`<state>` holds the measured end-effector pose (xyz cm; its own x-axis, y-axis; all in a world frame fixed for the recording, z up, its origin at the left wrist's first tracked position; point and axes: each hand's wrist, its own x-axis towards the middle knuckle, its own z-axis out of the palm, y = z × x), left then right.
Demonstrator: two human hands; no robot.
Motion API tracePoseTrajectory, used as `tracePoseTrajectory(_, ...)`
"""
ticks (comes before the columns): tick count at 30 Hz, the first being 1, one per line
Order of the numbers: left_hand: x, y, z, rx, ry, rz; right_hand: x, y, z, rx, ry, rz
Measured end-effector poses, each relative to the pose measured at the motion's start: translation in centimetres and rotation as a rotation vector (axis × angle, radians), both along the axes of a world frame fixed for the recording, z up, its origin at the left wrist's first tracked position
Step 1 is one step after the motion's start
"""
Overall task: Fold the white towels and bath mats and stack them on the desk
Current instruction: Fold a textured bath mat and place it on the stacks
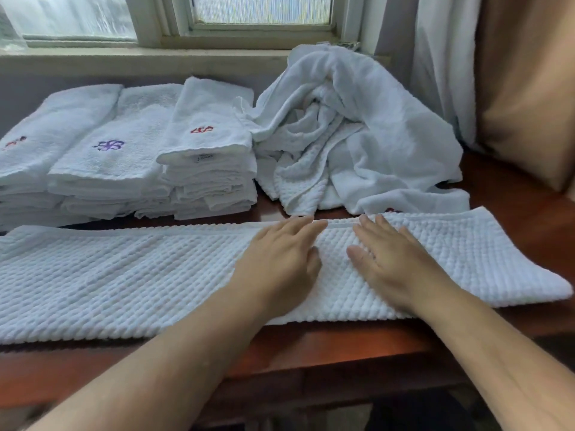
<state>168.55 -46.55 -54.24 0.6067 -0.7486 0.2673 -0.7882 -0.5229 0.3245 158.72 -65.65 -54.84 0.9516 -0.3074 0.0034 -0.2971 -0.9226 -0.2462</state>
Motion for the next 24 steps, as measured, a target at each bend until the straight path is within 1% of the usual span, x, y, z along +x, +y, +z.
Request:
tracePoseTrajectory(1,-0.5,-0.9,-0.2,0.008,0.038,-0.021,-0.3,-0.6,0.0,-0.009,-0.012,-0.026)
tracePoseTrajectory(2,-0.8,-1.6,-0.5,0.058,0.062,-0.035,-0.6,-1.3,-0.1,-0.029,0.008,-0.050)
tracePoseTrajectory(4,-1.0,-2.2,-1.5,0.203,0.058,-0.045,-1.3,-2.6,-0.3,-0.056,0.080,-0.074)
tracePoseTrajectory(5,-0.8,-2.2,-1.8,0.244,0.054,-0.044,-1.6,-3.1,-0.5,-0.058,0.097,-0.079)
tracePoseTrajectory(12,-0.3,-2.3,-2.3,0.282,0.046,-0.035,-2.7,-5.2,-1.1,-0.047,0.050,-0.190)
tracePoseTrajectory(14,-0.4,-2.4,-2.3,0.274,0.047,-0.032,-3.0,-4.7,-0.9,-0.012,-0.069,-0.214)
tracePoseTrajectory(16,-0.4,-2.4,-2.3,0.260,0.048,-0.034,-4.0,-3.8,-0.6,0.015,-0.307,-0.264)
tracePoseTrajectory(19,-0.4,-2.4,-2.3,0.244,0.045,-0.032,-6.2,-1.4,-0.7,-0.071,-0.585,-0.367)
tracePoseTrajectory(20,-0.4,-2.4,-2.4,0.238,0.048,-0.033,-7.1,-0.5,-0.9,-0.040,-0.646,-0.432)
tracePoseTrajectory(21,-0.4,-2.4,-2.4,0.235,0.050,-0.032,-8.0,0.6,-1.1,0.070,-0.690,-0.520)
tracePoseTrajectory(23,-0.5,-2.4,-2.4,0.221,0.050,-0.030,-9.7,2.5,-1.2,0.448,-0.726,-0.708)
tracePoseTrajectory(24,-0.5,-2.3,-2.4,0.215,0.051,-0.029,-10.4,3.3,-1.1,0.632,-0.737,-0.767)
